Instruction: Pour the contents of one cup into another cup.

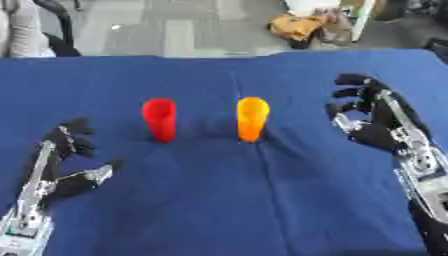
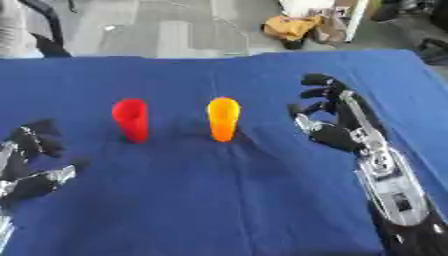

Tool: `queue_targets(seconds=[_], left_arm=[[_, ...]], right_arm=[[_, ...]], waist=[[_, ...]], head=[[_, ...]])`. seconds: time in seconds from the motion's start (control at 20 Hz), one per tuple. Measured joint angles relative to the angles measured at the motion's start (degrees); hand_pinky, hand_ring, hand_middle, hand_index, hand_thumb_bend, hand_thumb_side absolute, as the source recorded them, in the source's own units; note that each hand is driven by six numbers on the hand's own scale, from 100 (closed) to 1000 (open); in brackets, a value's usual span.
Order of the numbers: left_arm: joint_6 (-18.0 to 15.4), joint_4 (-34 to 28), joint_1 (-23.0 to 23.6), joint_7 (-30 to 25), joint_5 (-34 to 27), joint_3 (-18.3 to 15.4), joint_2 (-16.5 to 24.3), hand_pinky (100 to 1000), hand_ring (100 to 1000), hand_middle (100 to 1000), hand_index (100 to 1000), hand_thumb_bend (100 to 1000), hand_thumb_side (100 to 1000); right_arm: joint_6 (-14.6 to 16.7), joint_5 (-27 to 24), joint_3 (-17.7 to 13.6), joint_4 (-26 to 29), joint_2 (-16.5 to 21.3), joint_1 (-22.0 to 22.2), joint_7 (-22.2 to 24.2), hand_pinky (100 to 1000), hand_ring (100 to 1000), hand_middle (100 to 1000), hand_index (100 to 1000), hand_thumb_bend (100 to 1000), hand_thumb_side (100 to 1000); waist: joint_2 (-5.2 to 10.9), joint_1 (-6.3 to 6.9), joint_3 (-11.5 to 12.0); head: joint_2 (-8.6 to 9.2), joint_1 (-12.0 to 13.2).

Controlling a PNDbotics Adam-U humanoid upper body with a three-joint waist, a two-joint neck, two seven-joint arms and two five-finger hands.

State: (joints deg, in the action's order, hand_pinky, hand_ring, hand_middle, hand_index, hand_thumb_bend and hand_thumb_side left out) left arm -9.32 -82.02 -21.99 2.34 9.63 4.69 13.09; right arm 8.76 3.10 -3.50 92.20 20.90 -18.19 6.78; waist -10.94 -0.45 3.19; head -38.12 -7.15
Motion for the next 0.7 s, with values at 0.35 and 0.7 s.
queue_targets(seconds=[0.35, 0.7], left_arm=[[0.0, 1.0, -1.4, 0.0, 0.5, 0.3, 0.0, 511, 548, 624, 807, 698, 100], [0.1, 4.9, -5.5, 0.9, 1.5, 1.1, -0.1, 505, 547, 625, 809, 690, 100]], right_arm=[[0.0, -0.1, 0.0, 0.0, 0.0, 0.0, 0.0, 582, 755, 791, 860, 287, 215], [0.1, -0.2, 0.0, 0.0, 0.0, 0.0, 0.1, 581, 755, 791, 861, 285, 216]], waist=[[0.00, -0.03, 0.0], [-0.07, -0.20, -0.5]], head=[[0.00, 0.0], [0.01, 0.3]])
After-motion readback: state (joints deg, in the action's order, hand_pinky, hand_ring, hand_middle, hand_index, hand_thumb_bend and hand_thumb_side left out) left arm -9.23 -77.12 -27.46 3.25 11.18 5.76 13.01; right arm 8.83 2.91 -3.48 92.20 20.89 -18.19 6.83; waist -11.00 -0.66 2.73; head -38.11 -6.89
